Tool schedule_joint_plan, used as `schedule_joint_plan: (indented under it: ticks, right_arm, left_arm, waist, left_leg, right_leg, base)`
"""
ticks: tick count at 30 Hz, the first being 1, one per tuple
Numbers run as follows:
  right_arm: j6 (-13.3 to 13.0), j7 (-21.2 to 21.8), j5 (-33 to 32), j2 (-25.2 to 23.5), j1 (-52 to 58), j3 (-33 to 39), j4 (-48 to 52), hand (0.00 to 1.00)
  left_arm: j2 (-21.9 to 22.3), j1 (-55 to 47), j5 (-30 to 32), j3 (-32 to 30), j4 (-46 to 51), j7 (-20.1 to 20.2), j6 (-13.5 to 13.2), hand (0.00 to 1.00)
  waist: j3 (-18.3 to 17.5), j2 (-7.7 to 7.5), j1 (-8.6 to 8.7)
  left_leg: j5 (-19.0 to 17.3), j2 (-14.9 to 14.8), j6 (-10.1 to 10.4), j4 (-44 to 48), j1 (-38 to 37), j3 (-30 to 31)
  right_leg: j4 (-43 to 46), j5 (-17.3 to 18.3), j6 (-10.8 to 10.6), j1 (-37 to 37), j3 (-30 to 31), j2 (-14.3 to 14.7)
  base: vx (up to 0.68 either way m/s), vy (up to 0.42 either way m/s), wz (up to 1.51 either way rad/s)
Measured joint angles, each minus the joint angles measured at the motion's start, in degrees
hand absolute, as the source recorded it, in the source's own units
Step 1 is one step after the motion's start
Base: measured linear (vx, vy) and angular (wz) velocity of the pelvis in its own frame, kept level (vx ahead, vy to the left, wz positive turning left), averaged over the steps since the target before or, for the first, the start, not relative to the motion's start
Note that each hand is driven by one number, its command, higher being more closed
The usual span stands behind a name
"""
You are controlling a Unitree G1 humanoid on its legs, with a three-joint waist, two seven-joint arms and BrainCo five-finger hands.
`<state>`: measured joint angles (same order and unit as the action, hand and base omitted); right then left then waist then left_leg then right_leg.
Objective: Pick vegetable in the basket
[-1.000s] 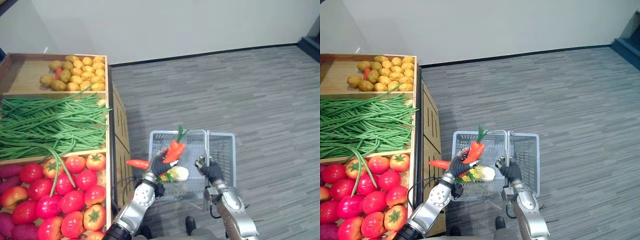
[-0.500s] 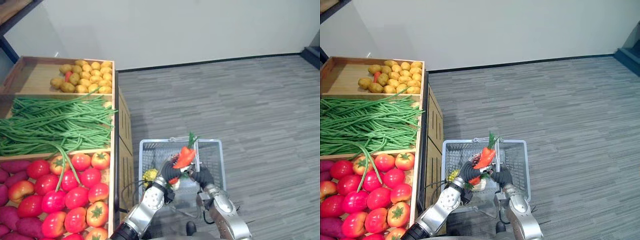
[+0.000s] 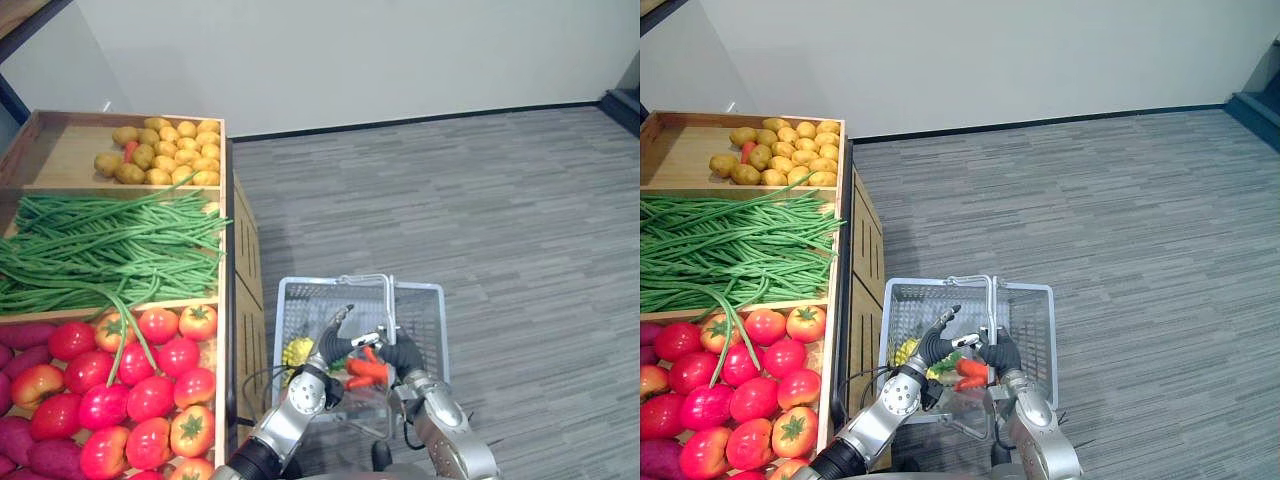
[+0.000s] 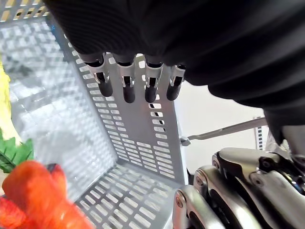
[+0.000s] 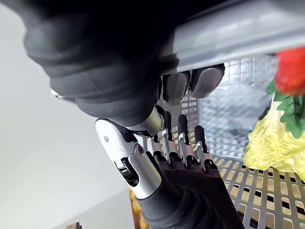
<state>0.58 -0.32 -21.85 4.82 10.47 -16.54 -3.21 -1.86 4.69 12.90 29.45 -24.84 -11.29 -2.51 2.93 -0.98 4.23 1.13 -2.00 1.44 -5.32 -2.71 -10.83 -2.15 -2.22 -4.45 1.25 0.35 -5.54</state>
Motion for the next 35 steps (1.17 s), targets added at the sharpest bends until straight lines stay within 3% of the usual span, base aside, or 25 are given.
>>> schedule_joint_plan:
  ticks: [4, 9, 13, 23, 31, 35]
  right_arm:
    - [0.0, 0.0, 0.4, -0.1, 0.0, 0.4, 0.1, 1.00]
    - [0.0, -0.7, 6.9, -1.6, 0.0, 4.0, 0.8, 1.00]
    - [0.3, -1.0, 12.4, -2.1, -0.3, 10.8, 3.7, 1.00]
    - [0.3, -2.2, 17.1, -1.0, -0.7, 24.8, 5.9, 1.00]
    - [0.3, -1.4, 21.4, -1.0, 5.6, 28.1, 5.7, 1.00]
    - [0.3, -0.6, 22.4, -1.1, 7.8, 28.2, 3.0, 1.00]
  left_arm:
    - [0.0, -0.1, -1.1, -0.4, 0.1, 0.1, 0.0, 0.00]
    - [-0.7, -3.4, -5.8, -1.1, 5.7, 2.7, 0.1, 0.00]
    - [-2.2, -9.0, -13.7, -5.6, 16.1, 7.6, -0.2, 0.00]
    - [-4.7, -19.3, -27.7, -16.9, 29.7, 13.8, -0.8, 0.00]
    - [-5.0, -25.2, -28.0, -28.0, 29.0, 14.9, -1.3, 0.00]
    - [-4.9, -25.3, -25.6, -33.7, 22.9, 14.7, -1.6, 0.00]
  waist:
    - [0.0, 0.01, -0.03]
    - [0.1, 0.13, -0.14]
    - [0.3, 0.36, -0.48]
    - [0.5, 0.67, -1.82]
    - [0.5, 0.74, -2.08]
    - [0.4, 0.83, -2.43]
  left_leg:
    - [0.0, 0.0, 0.0, 0.0, -0.2, 0.3]
    - [0.0, 0.0, 0.0, 0.0, -0.6, 0.7]
    - [0.0, 0.1, 0.0, 0.0, -0.8, 0.8]
    - [-0.1, 0.1, 0.0, 0.0, -1.2, 1.3]
    - [-0.4, 0.1, -0.1, -0.1, -2.1, 1.4]
    - [-0.8, 0.1, 0.2, -0.4, -2.1, 1.8]
  right_leg:
    - [0.0, 0.0, 0.0, -0.3, -0.1, 0.0]
    - [-0.1, 0.0, 0.0, -1.0, -0.4, -0.1]
    - [-0.1, 0.1, -0.1, -1.3, -0.6, -0.1]
    - [0.0, 0.3, -0.2, -1.9, -1.7, -0.1]
    - [0.2, 1.1, -0.3, -3.3, -3.0, -0.4]
    - [1.0, 2.1, -0.4, -3.5, -3.7, -0.5]
  base:
    - [0.00, 0.000, 0.01]
    - [0.00, -0.003, 0.04]
    - [-0.01, -0.003, 0.01]
    - [-0.01, -0.007, 0.03]
    - [-0.01, -0.006, 0.05]
    - [-0.03, -0.010, 0.08]
